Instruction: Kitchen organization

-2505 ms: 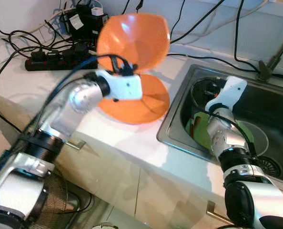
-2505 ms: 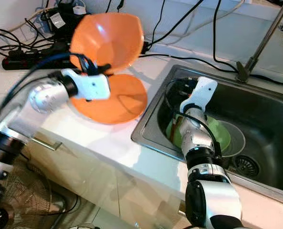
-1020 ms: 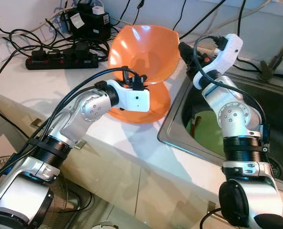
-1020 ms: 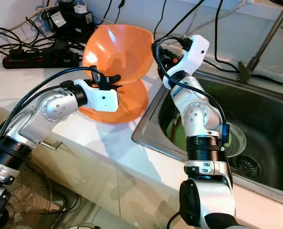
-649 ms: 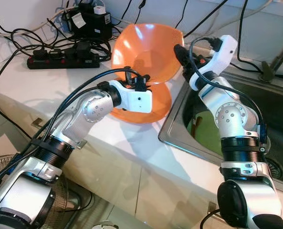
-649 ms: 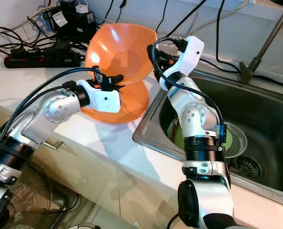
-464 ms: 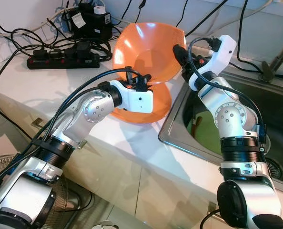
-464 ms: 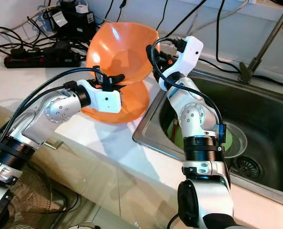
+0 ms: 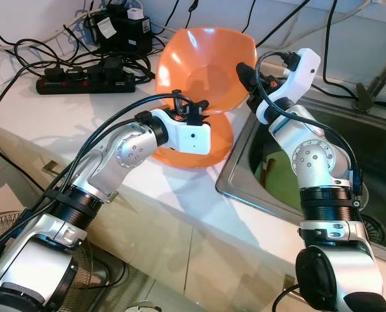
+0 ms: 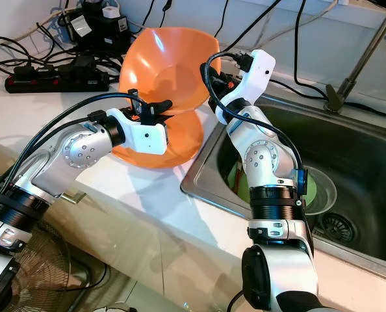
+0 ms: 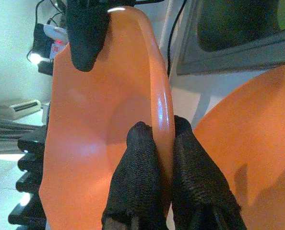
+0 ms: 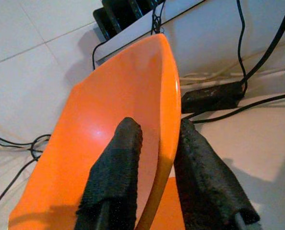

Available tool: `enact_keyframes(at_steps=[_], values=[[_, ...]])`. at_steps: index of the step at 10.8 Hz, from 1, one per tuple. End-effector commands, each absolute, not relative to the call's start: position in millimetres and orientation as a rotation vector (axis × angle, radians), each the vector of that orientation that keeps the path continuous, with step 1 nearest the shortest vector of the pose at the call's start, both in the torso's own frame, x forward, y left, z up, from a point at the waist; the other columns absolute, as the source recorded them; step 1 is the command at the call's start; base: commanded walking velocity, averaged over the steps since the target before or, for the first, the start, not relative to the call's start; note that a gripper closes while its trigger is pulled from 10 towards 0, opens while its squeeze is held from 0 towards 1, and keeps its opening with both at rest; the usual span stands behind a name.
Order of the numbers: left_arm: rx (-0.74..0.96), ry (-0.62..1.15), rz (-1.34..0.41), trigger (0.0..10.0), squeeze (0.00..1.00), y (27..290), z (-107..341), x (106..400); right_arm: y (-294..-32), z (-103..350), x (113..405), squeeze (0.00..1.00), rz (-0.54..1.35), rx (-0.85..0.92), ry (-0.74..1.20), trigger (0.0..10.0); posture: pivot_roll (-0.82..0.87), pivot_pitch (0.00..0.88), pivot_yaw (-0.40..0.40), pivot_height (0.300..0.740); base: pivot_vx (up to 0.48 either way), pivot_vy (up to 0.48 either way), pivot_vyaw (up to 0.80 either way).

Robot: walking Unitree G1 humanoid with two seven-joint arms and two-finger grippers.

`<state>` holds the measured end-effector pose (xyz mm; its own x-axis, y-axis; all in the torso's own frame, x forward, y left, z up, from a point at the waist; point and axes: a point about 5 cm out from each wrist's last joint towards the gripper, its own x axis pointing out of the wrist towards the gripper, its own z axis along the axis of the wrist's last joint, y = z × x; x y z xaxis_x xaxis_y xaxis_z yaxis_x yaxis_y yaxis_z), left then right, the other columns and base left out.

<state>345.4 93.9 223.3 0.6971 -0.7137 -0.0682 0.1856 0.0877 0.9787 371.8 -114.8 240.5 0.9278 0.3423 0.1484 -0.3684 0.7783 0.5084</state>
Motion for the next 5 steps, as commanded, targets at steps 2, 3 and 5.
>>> enact_keyframes(at_steps=[2,3,5], values=[[1.338,-0.607,-0.667,10.0,0.0,87.0,244.4,343.3,-113.6,234.9,370.9,0.0,0.387,0.55,-0.026,0.0,0.17,0.0,-0.065,0.74,0.0,0.0,0.0],[1.346,-0.611,-0.66,10.0,0.0,87.3,245.3,343.8,-112.6,234.8,370.8,0.0,0.393,0.55,-0.024,0.0,0.17,0.0,-0.069,0.74,0.0,0.0,0.0],[1.354,-0.615,-0.649,10.0,0.0,88.4,245.9,344.4,-110.5,233.6,370.9,0.0,0.399,0.548,-0.017,0.0,0.17,0.0,-0.069,0.74,0.0,0.0,0.0]])
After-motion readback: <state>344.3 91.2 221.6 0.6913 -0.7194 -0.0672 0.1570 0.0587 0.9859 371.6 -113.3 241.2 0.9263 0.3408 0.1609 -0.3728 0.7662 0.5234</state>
